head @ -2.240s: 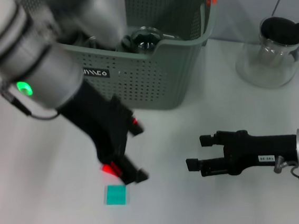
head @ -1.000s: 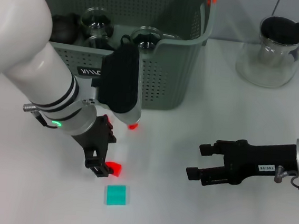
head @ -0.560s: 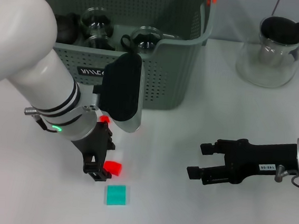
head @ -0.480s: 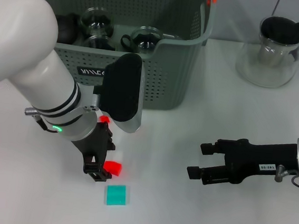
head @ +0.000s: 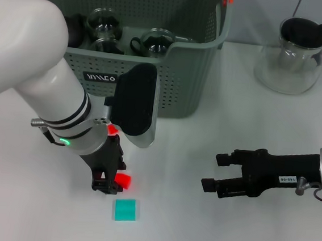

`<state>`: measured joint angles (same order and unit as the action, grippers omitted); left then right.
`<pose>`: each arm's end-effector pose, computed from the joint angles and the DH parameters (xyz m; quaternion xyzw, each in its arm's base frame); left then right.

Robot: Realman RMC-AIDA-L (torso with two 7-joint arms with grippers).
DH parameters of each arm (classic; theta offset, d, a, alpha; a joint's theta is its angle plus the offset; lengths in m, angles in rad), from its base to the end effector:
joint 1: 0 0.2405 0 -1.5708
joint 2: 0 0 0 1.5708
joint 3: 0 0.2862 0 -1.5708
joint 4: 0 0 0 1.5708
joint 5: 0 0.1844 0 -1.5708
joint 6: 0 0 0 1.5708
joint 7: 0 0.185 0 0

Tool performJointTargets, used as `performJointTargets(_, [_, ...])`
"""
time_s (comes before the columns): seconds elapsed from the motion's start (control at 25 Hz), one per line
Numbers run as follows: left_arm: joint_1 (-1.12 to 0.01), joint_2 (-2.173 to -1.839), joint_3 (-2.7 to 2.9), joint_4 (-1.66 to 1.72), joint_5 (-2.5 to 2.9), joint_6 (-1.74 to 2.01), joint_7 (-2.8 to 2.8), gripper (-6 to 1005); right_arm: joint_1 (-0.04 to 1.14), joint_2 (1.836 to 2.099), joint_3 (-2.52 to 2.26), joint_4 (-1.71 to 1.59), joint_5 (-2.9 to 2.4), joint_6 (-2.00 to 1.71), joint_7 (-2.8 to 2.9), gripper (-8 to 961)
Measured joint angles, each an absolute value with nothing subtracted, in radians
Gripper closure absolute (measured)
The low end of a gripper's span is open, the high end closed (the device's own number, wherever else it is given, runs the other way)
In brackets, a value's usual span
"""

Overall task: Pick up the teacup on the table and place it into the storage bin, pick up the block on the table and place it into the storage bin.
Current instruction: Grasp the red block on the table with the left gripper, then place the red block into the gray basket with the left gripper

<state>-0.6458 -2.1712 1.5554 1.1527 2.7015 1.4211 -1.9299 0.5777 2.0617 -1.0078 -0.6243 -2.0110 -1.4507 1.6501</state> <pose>-0.2338 0.3361 -0.1180 -0.9607 0.0166 0.2714 0.0555 0.2508 0.3271 -0.0920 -0.9482 0.2852 0.1359 0.0334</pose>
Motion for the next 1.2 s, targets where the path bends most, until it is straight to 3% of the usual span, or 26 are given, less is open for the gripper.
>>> performJointTargets(0.08, [-0.647,-2.172,1.561,1.155,2.697,1.424,-1.929,551,0.578,2.062,-1.008,-0.624,-2.011,-1.451,1.650,7])
performJointTargets(0.96, [-0.656,-2.174,1.596,1.148,2.684,1.422,-1.937,662,0.577,2.060,-1.006,-0.624,-2.011,-1.446,1.642,7])
performJointTargets(1.2, [-0.650,-2.173,1.532,1.210,2.637,1.467,-1.943,758,0.577,2.060,-1.003,-0.624,-2.010,-1.446,1.641,6])
